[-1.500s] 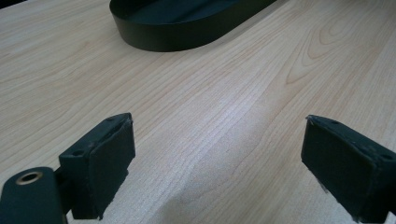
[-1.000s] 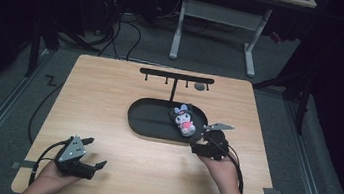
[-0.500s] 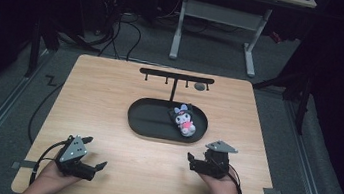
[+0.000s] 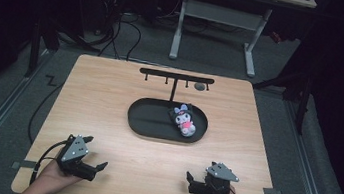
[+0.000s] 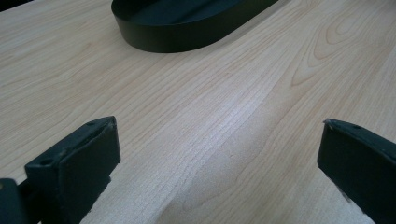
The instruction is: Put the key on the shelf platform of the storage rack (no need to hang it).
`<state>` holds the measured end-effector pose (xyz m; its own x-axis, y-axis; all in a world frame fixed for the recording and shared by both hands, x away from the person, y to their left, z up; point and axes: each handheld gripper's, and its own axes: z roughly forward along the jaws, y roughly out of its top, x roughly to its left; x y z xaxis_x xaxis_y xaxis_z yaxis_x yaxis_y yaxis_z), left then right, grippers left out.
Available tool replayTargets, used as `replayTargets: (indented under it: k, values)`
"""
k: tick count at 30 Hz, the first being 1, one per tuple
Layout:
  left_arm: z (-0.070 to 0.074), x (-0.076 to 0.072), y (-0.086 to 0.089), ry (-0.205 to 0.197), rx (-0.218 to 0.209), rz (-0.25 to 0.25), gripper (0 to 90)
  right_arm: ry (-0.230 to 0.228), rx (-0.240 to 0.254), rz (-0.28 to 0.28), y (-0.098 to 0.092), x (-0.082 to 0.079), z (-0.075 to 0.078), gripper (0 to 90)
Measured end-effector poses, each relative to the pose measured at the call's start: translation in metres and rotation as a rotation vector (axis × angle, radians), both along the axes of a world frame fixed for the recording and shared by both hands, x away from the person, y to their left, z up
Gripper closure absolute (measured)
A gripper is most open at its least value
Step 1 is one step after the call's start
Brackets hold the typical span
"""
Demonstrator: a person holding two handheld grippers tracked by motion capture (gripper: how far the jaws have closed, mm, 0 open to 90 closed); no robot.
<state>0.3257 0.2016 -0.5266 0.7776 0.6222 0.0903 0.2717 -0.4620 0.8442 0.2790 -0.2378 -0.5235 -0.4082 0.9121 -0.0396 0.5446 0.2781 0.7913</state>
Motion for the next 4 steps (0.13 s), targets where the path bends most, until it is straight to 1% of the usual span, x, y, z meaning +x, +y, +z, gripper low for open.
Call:
replayTargets:
  k: [2,4]
  values:
    - [-0.0001,0.0001,-0.0004,-0.001,0.003,0.002,0.2,0.007,-0.003,-0.002,-0.0013,0.0012,-0.0007,3.4]
    - [0.0000,-0.0002,-0.0006,-0.001,0.004,0.000,0.2,-0.014,-0.002,-0.007,-0.0029,0.0016,0.0004,3.2]
